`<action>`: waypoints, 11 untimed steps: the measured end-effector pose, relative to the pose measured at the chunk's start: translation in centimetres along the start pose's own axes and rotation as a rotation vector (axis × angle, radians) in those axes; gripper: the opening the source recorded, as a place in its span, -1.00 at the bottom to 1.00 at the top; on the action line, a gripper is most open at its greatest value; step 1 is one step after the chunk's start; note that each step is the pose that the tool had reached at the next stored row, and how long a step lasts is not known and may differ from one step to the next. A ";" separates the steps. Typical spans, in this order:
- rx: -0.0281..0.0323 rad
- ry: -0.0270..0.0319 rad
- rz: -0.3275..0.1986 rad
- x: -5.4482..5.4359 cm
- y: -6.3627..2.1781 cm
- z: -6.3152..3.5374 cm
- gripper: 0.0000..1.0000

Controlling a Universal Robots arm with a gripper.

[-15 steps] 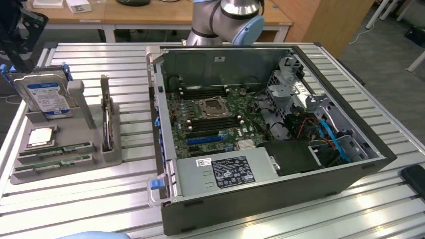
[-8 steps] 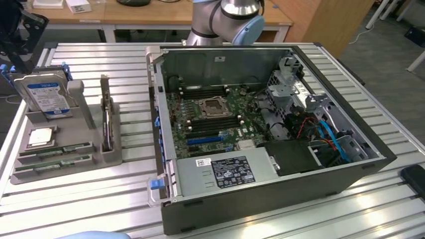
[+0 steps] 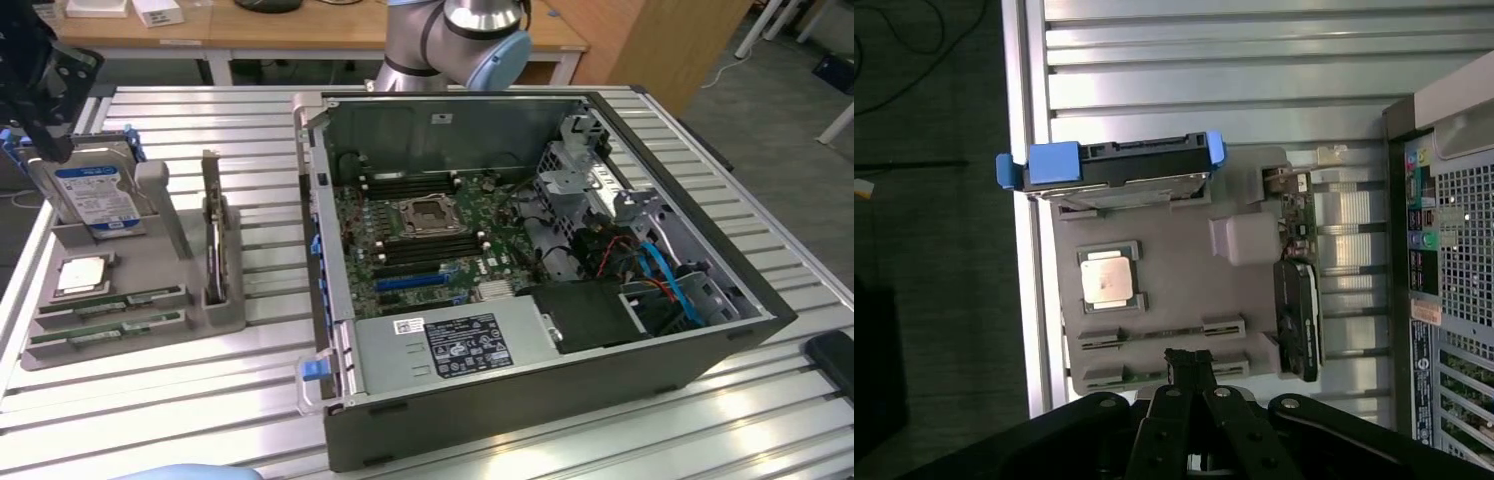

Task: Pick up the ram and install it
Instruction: 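Pick up the ram and move it above insertion slot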

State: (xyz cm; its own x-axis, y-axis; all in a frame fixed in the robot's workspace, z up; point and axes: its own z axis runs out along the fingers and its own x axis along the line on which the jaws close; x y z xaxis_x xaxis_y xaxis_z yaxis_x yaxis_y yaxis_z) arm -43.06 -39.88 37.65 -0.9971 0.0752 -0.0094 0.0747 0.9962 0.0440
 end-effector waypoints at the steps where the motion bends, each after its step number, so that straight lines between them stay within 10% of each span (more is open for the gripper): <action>1: 0.0001 0.0006 0.000 0.0 -0.01 0.18 -0.80; 11: 0.0005 0.0058 0.000 0.0 -0.11 1.98 -0.80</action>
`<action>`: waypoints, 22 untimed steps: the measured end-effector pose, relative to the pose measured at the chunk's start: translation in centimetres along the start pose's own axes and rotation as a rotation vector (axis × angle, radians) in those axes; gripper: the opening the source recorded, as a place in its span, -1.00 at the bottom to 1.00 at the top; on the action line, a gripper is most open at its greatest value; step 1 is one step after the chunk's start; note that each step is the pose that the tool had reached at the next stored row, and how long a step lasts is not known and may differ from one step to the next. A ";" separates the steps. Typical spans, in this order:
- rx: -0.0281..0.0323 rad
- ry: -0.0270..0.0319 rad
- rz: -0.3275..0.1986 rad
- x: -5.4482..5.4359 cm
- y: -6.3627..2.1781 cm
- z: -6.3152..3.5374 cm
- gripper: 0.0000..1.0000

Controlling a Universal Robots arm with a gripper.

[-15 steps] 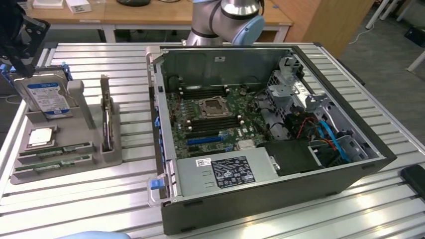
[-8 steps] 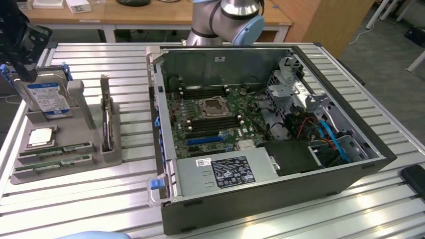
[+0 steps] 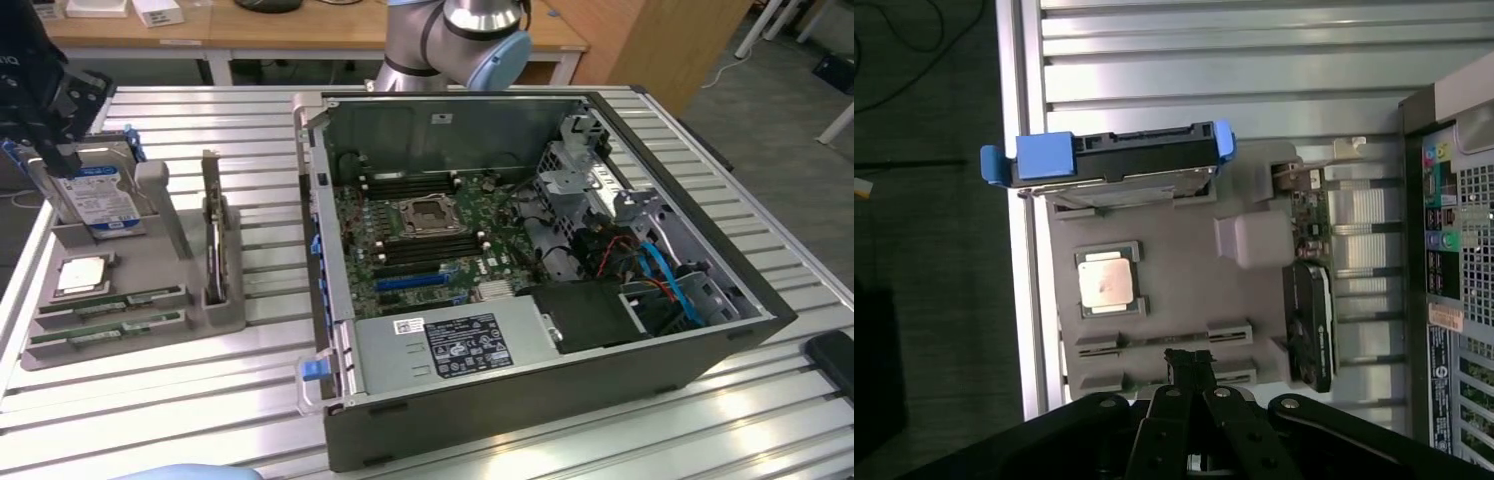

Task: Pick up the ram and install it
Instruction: 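Pick up the ram and move it above insertion slot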

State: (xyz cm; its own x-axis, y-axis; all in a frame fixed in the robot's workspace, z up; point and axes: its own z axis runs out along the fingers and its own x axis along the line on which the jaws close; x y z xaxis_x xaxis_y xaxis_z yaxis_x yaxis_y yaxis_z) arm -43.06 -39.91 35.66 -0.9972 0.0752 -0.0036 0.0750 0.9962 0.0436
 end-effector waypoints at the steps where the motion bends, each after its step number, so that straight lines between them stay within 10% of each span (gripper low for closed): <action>1: 0.0000 0.0005 0.000 0.0 -0.01 0.18 -0.80; 22: 0.0003 0.0041 0.000 0.0 -0.28 4.00 -0.80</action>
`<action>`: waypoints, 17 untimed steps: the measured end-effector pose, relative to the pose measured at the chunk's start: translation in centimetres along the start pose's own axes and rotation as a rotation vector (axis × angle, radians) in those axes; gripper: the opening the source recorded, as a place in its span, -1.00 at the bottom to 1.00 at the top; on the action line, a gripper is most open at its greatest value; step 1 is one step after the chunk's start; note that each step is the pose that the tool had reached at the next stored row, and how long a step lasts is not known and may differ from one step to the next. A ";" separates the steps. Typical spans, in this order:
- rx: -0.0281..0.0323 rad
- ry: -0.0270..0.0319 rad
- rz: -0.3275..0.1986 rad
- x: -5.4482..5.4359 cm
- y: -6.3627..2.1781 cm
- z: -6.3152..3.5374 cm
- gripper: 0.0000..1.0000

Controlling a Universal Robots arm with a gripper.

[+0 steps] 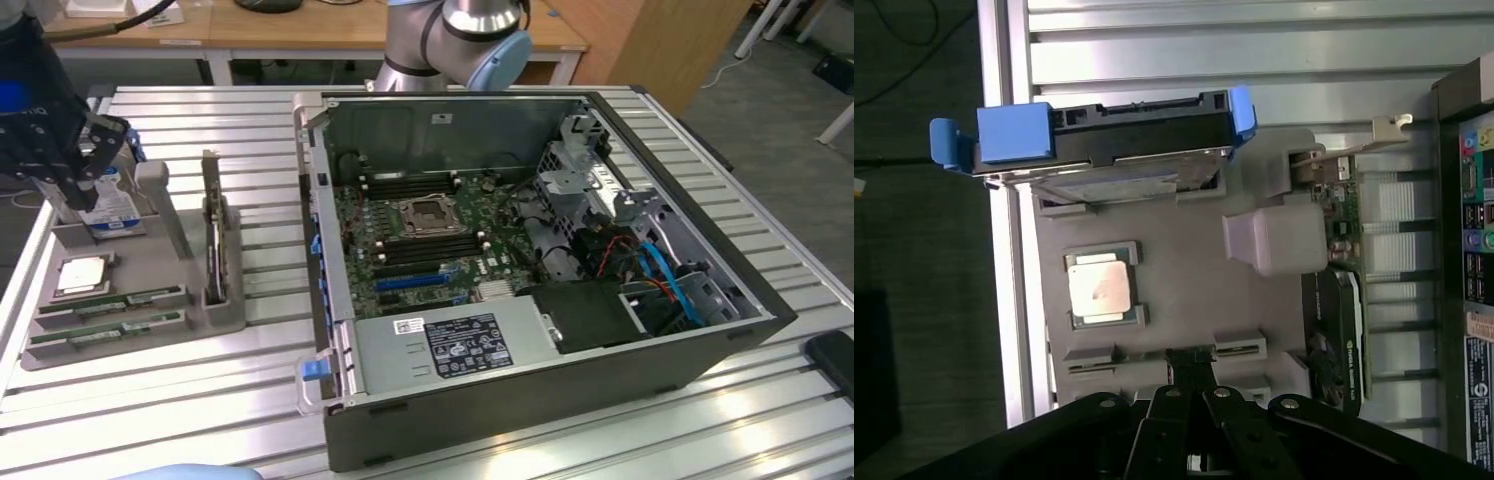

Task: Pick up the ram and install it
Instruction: 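Pick up the ram and move it above insertion slot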

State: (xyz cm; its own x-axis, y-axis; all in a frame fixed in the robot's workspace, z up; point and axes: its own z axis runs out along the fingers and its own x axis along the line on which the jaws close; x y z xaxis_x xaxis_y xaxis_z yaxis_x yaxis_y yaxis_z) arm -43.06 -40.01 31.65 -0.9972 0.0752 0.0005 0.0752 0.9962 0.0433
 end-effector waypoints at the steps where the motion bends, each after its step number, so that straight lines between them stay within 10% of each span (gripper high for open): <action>1: 0.0000 0.0001 0.000 0.0 -0.01 0.18 -0.80; 17: 0.0001 0.0015 0.000 0.0 -0.05 0.78 -0.53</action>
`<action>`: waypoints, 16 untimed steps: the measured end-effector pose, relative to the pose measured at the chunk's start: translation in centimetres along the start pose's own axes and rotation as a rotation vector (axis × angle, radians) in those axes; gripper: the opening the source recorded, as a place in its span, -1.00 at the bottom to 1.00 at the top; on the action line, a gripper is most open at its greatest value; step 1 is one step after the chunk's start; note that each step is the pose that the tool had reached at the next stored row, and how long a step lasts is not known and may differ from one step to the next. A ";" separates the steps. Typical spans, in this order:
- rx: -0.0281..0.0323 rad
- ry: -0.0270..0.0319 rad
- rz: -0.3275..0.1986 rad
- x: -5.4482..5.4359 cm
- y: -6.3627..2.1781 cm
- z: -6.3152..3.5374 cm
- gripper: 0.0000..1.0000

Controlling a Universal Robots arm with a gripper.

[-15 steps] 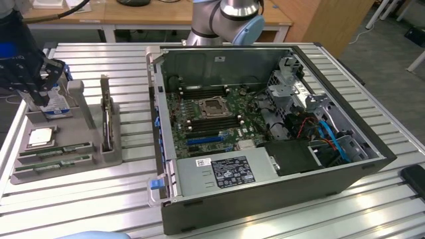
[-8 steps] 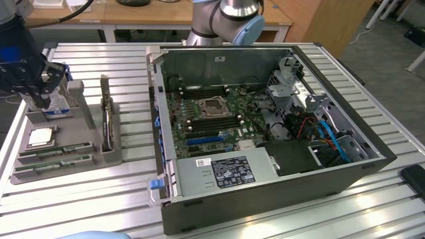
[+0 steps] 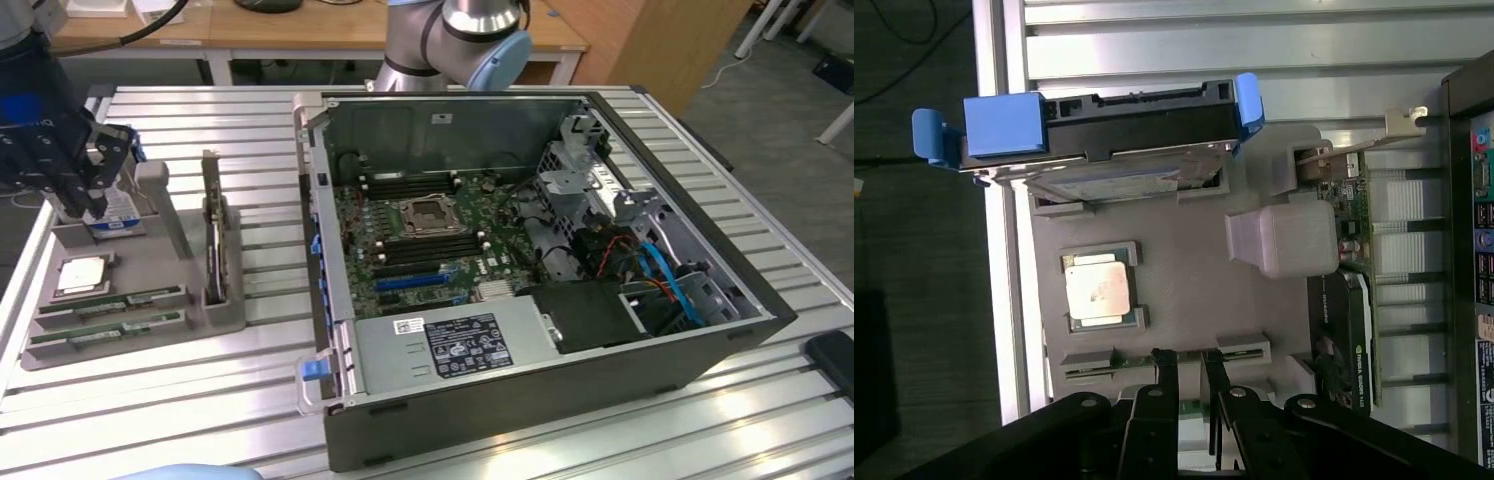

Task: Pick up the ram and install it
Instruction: 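Pick up the ram and move it above insertion slot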

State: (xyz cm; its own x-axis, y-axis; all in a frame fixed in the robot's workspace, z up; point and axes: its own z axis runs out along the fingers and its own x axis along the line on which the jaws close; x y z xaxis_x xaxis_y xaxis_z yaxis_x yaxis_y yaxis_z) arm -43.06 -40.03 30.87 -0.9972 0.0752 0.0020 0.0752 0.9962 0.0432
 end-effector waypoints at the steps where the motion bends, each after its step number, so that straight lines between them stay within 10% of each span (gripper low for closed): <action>1: 0.0000 0.0000 0.000 0.0 0.00 0.00 -0.53; 16: 0.0012 0.0042 -0.107 0.0 -0.05 0.37 -0.53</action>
State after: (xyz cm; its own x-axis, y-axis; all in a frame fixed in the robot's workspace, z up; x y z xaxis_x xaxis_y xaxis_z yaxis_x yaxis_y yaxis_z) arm -43.06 -40.06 30.50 -0.9995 -0.0315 0.0017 -0.0314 0.9986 0.0421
